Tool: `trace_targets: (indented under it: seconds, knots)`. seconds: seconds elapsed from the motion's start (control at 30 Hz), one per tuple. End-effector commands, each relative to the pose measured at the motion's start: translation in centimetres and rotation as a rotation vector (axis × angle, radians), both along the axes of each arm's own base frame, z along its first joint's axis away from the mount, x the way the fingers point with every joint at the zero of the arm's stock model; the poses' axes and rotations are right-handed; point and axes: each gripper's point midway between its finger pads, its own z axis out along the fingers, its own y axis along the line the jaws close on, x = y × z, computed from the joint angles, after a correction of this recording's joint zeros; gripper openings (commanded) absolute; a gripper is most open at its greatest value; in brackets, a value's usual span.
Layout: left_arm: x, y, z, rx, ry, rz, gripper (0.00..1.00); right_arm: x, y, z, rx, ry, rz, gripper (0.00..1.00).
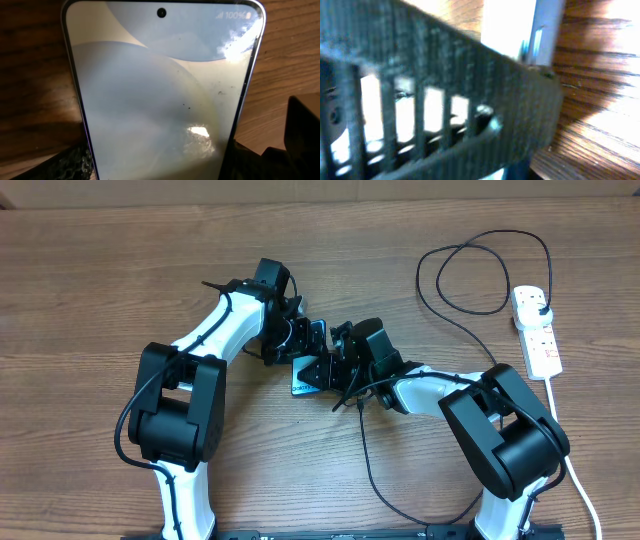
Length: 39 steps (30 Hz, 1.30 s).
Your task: Plug charger to phone and switch on socket
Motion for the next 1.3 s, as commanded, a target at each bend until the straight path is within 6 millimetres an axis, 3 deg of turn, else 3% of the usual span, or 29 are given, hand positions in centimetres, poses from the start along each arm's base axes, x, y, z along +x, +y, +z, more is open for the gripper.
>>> trace_targets:
  seconds: [0.0, 0.13, 0.27, 0.37, 0.4, 0.43, 0.5, 0.7, 0.9, 1.1, 1.27]
  knots:
    - [-3.8, -1.6, -1.7, -0.035, 0.111, -0.099, 0.87, 3.8, -0.1, 2.3, 0.021, -0.093, -0.091, 0.24]
    - [-3.8, -1.6, -1.7, -0.035, 0.111, -0.098, 1.00, 3.8, -0.1, 2.3, 0.021, -0.092, -0.090, 0.16]
    - [-3.8, -1.6, -1.7, -0.032, 0.110, -0.098, 1.00, 3.7, -0.1, 2.3, 0.019, -0.090, -0.090, 0.16]
    - [-3.8, -1.6, -1.7, -0.032, 0.111, -0.098, 0.99, 3.5, -0.3, 1.9, 0.008, -0.071, -0.090, 0.23]
    - [-3.8, -1.6, -1.7, -0.032, 0.111, -0.098, 1.00, 3.2, -0.4, 1.5, -0.005, -0.051, -0.090, 0.18]
    - [-3.8, -1.6, -1.7, -0.033, 0.111, -0.098, 1.00, 3.0, -0.6, 1.2, -0.015, -0.035, -0.090, 0.04]
    - [-3.8, -1.6, -1.7, -0.034, 0.111, -0.098, 1.00, 2.6, -0.8, 0.8, -0.028, -0.013, -0.089, 0.04]
    - [-4.0, -2.8, -0.7, -0.132, 0.095, -0.156, 1.00, 2.3, -0.4, 3.5, 0.132, -0.025, 0.027, 0.04]
    - [-3.4, -4.8, 3.9, -0.399, 0.040, -0.205, 0.99, 2.6, -1.3, 6.2, 0.269, -0.048, 0.107, 0.04]
    - [-1.7, -5.6, 12.1, -0.781, -0.115, -0.247, 0.97, 2.4, -1.8, 9.5, 0.405, -0.106, 0.205, 0.04]
    - [-1.2, -5.3, 17.6, -1.003, -0.224, -0.297, 0.93, 2.9, -1.6, 10.9, 0.445, -0.129, 0.202, 0.04]
